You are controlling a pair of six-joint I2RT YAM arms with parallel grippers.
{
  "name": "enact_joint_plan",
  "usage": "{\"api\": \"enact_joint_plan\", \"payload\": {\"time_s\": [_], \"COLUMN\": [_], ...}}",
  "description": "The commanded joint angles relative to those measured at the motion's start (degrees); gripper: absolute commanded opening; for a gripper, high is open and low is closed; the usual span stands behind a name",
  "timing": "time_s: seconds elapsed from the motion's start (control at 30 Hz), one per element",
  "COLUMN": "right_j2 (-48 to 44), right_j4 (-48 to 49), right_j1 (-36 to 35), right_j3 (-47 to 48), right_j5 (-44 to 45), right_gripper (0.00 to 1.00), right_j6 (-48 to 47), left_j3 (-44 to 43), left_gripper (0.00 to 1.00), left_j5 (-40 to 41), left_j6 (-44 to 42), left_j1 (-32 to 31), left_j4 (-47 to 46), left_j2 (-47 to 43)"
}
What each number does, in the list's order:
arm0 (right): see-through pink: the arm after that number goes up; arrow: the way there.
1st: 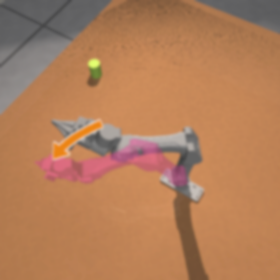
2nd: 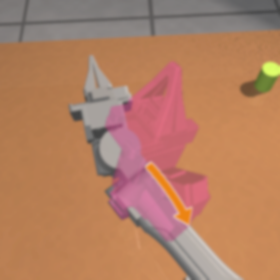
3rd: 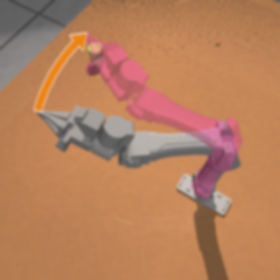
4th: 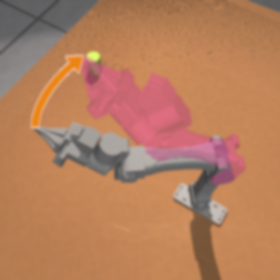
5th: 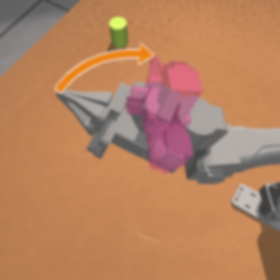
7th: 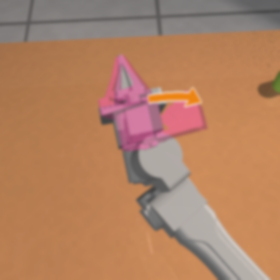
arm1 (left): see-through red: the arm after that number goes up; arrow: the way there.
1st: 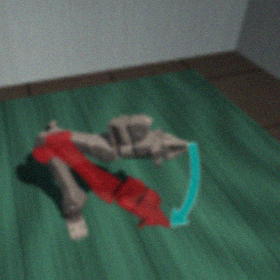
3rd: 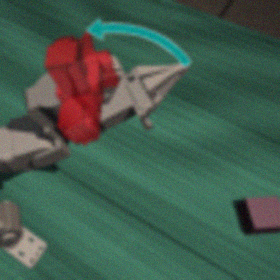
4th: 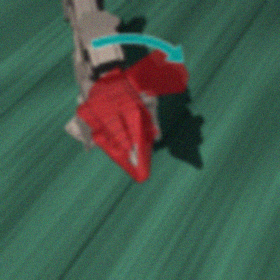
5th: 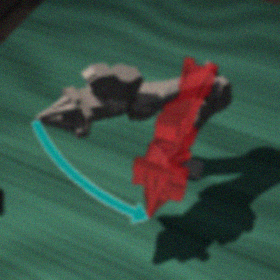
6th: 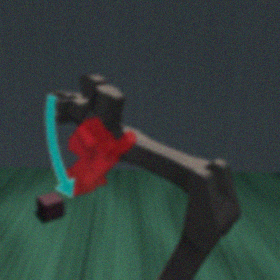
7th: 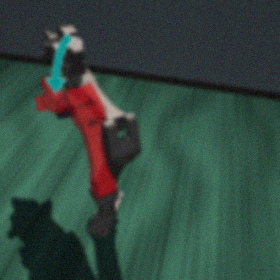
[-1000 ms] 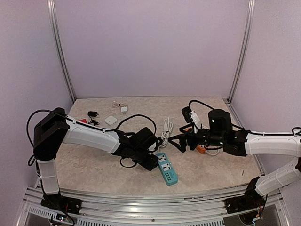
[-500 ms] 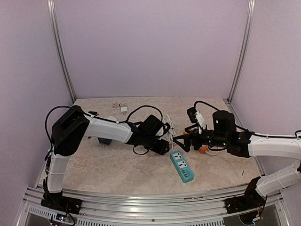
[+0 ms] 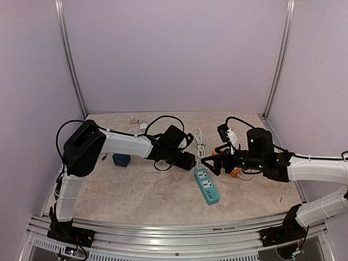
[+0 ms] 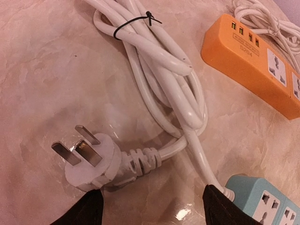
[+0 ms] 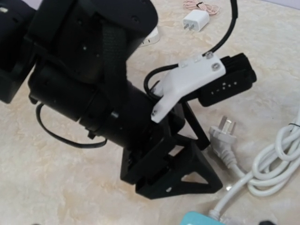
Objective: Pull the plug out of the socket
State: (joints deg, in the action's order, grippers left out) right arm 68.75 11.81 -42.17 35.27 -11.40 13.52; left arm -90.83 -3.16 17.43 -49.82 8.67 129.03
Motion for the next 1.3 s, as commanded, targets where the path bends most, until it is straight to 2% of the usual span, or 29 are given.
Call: {"api": "enact_joint_plan", "payload": {"time_s": [0.0, 0.23, 0.53, 0.9, 1.1, 1.27], "right_j2": [-1.4, -3.45, -5.2, -4.77, -5.2, -4.27], "right_j4": [-1.68, -3.05, -3.55, 1.77, 9.87, 14.02], "right_j1": [0.61, 0.61, 0.69, 0.36, -0.6, -1.06], "right_j3": [0.44, 0.94, 1.12, -5.48, -13.97, -17.77], "right_j5": [0.5, 1.01, -1.23, -9.65, -9.77, -9.43], "right_gripper": [1.0, 1.0, 1.0, 1.0, 1.0, 0.99], "right_j6": [-0.02, -0.08, 0.43, 0.72, 5.2, 7.28], "left_j3": [0.67, 8.05, 15.84, 36.24, 50.11, 55.22], "left_gripper": [0.77, 0.98, 0.99, 0.99, 0.99, 0.99], "left_j5": [2.13, 6.21, 10.85, 12.25, 10.54, 12.11], "left_j6": [-1.72, -2.73, -3.44, 3.45, 8.57, 12.53], "left_j1": [-0.09, 0.16, 0.53, 0.48, -1.61, -3.91], "left_j4": [1.48, 3.58, 6.68, 7.63, 0.27, -1.8], "left_j2": [-5.6, -16.37, -30.25, -49.9, -59.2, -61.61]}}
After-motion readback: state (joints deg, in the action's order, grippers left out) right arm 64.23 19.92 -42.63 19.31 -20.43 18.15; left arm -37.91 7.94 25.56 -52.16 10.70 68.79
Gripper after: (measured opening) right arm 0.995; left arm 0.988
